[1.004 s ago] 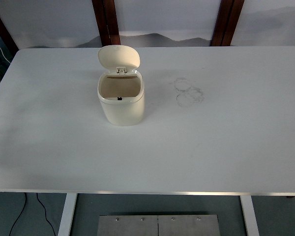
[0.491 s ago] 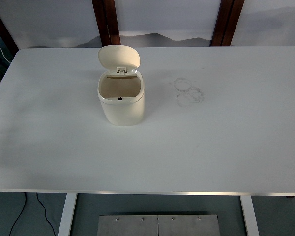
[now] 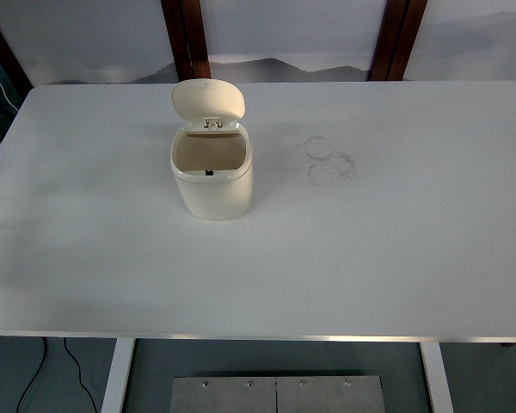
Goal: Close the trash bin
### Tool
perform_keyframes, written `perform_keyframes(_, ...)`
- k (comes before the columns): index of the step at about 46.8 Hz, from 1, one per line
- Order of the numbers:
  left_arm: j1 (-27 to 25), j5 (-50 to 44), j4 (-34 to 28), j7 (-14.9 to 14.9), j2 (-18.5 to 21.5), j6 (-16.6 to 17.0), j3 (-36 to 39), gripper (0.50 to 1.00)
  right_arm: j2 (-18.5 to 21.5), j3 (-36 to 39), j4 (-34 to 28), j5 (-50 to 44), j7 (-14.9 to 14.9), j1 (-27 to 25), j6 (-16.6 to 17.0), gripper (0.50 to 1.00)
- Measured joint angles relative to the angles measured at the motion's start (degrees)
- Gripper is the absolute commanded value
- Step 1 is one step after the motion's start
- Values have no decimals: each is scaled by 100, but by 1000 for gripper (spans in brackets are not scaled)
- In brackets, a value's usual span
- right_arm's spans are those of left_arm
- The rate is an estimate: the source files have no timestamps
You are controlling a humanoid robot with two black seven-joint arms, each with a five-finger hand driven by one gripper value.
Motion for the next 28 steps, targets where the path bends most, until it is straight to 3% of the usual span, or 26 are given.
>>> perform_keyframes(19, -151, -10, -15, 0, 15, -22, 64, 1000, 0, 0, 0, 0, 0, 0, 1, 995)
perform_keyframes(28, -324, -13, -16, -1, 57, 31, 457, 1000, 0, 0, 0, 0, -1, 0, 2, 995)
